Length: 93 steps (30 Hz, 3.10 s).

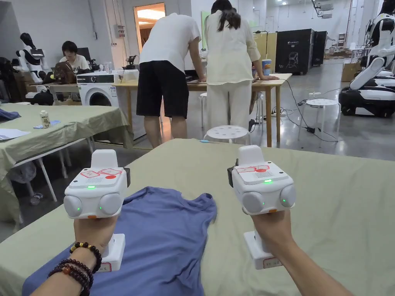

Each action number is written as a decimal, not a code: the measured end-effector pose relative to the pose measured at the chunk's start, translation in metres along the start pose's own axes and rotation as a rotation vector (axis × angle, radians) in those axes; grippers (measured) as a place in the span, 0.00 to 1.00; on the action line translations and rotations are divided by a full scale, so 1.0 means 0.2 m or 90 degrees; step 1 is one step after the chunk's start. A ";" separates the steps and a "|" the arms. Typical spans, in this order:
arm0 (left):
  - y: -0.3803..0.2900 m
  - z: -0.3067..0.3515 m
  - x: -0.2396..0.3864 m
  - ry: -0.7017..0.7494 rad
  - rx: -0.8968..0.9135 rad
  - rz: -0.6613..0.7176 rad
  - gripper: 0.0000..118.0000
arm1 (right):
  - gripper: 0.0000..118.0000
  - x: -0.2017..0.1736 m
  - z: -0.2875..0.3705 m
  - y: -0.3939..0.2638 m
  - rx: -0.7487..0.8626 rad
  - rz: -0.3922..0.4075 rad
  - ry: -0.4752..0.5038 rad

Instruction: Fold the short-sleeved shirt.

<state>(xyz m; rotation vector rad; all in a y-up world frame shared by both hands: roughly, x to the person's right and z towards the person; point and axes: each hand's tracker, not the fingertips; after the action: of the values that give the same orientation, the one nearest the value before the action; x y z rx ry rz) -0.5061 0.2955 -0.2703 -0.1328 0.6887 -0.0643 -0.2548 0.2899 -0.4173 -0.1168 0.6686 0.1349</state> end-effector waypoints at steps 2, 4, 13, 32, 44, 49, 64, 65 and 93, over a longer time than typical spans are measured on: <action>-0.01 -0.02 0.03 -0.033 -0.018 -0.008 0.00 | 0.00 -0.01 -0.02 0.00 -0.001 0.000 0.005; -0.02 -0.07 0.07 -0.077 -0.058 -0.006 0.00 | 0.00 -0.01 -0.03 -0.01 -0.003 0.002 0.007; -0.18 -0.56 0.35 -0.202 -0.396 -0.067 0.10 | 0.00 0.02 -0.17 -0.13 -0.035 0.032 0.012; -0.82 -1.14 0.76 -0.195 -0.492 -0.054 0.96 | 0.00 0.13 -0.29 -0.46 -0.080 0.009 0.074; -0.63 -1.04 0.62 -0.213 -0.420 -0.026 0.02 | 0.00 0.11 -0.19 -0.47 -0.087 0.003 0.086; -0.44 -0.98 0.60 -0.225 -0.369 0.049 0.02 | 0.00 0.16 -0.13 -0.45 -0.080 0.009 0.078; 0.23 -0.10 2.01 -0.692 -0.211 -0.017 0.02 | 0.00 0.99 0.83 -0.27 -0.025 -0.015 -0.146; 0.23 -0.01 2.15 -0.724 -0.217 -0.017 0.02 | 0.00 1.08 0.91 -0.27 -0.026 -0.017 -0.183; -0.09 0.58 2.65 -0.734 -0.224 -0.120 0.96 | 0.00 1.78 1.39 -0.44 -0.105 -0.058 -0.434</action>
<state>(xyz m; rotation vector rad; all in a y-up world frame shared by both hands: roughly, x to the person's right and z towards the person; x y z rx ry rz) -0.0236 0.2349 -0.5123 -0.5208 -0.4737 -0.0369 0.2054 0.2763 -0.4176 -0.2446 -0.0285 0.1319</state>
